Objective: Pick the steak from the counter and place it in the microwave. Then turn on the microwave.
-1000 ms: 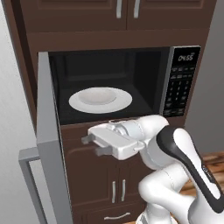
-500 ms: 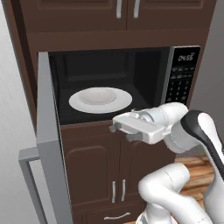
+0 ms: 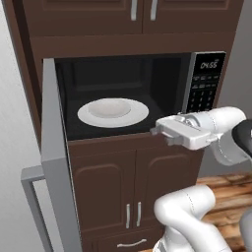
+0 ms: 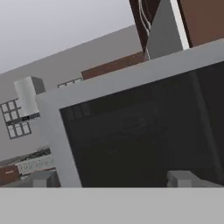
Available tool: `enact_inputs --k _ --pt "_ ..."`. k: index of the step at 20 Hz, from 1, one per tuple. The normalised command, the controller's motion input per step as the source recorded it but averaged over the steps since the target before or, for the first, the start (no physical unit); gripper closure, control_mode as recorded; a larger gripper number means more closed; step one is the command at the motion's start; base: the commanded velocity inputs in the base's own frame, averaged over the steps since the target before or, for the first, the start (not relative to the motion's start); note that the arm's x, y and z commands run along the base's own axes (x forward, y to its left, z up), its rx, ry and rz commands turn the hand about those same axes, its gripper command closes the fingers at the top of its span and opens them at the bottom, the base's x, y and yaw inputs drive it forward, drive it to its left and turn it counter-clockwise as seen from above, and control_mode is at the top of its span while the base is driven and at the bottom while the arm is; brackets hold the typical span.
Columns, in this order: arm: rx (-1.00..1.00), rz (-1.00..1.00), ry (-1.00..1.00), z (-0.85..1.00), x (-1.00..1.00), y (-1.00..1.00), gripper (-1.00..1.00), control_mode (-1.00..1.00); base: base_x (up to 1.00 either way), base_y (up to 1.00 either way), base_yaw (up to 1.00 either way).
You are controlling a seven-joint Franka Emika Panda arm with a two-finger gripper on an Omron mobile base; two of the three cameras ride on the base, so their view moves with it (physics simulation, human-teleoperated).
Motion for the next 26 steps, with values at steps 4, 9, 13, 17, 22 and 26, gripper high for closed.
enact_inputs --k 4,9,13,17,22,26 --pt "0.00 -0.29 0.00 -0.04 -0.05 -0.56 -1.00 -1.00 0.00 0.00 0.00" --pt "0.00 -0.34 -0.02 -0.13 -0.09 -0.49 -1.00 -1.00 0.00 0.00 0.00" --pt "0.00 -0.39 -0.03 -0.17 -0.13 -0.44 -1.00 -1.00 0.00 0.00 0.00" --pt "0.00 -0.48 -0.01 -0.11 -0.12 -0.32 -1.00 -1.00 0.00 0.00 0.00" --pt "0.00 -0.53 0.00 -0.09 -0.02 -0.15 -1.00 -1.00 0.00 0.00 0.00" --pt "0.00 -0.50 0.00 -0.15 0.00 0.00 -1.00 -1.00 0.00 0.00 0.00"
